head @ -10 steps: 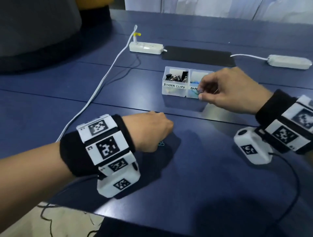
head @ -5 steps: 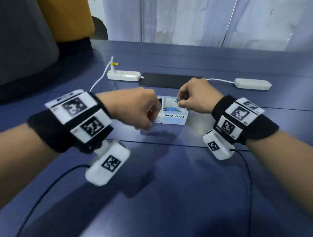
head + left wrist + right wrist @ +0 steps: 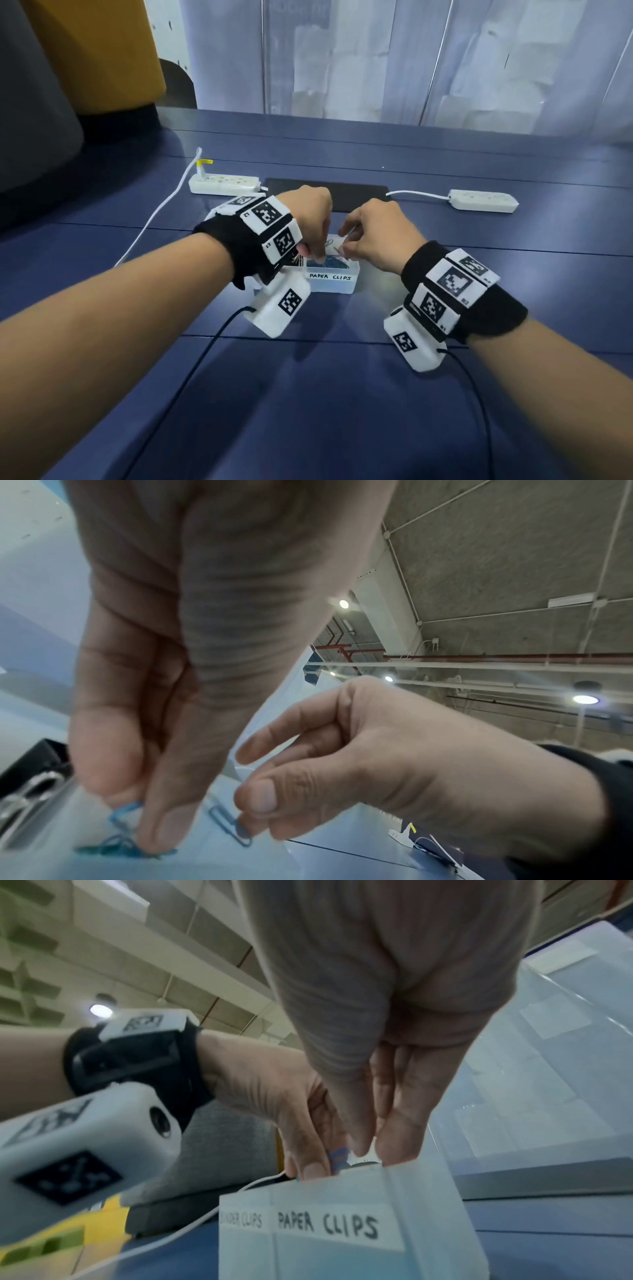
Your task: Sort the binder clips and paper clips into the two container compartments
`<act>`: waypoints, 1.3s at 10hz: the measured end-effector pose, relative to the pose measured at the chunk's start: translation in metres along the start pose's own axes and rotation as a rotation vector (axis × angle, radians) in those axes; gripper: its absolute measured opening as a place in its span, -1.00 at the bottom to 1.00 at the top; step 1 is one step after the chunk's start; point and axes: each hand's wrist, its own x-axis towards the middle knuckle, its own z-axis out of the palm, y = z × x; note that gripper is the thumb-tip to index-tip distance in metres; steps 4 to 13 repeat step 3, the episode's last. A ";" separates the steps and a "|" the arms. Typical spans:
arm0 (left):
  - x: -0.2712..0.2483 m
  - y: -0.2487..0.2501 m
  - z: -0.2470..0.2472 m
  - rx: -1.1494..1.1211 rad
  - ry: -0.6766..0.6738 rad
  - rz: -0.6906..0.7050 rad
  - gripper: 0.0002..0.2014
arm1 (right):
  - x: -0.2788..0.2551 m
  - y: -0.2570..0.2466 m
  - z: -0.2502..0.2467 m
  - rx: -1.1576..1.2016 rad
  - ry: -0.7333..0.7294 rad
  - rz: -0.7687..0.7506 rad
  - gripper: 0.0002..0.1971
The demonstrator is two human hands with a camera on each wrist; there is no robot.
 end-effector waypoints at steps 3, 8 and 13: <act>0.003 -0.001 0.009 0.083 0.139 0.015 -0.78 | -0.014 0.000 -0.001 0.133 0.095 0.050 -0.81; 0.003 -0.001 0.009 0.083 0.139 0.015 -0.78 | -0.014 0.000 -0.001 0.133 0.095 0.050 -0.81; 0.003 -0.001 0.009 0.083 0.139 0.015 -0.78 | -0.014 0.000 -0.001 0.133 0.095 0.050 -0.81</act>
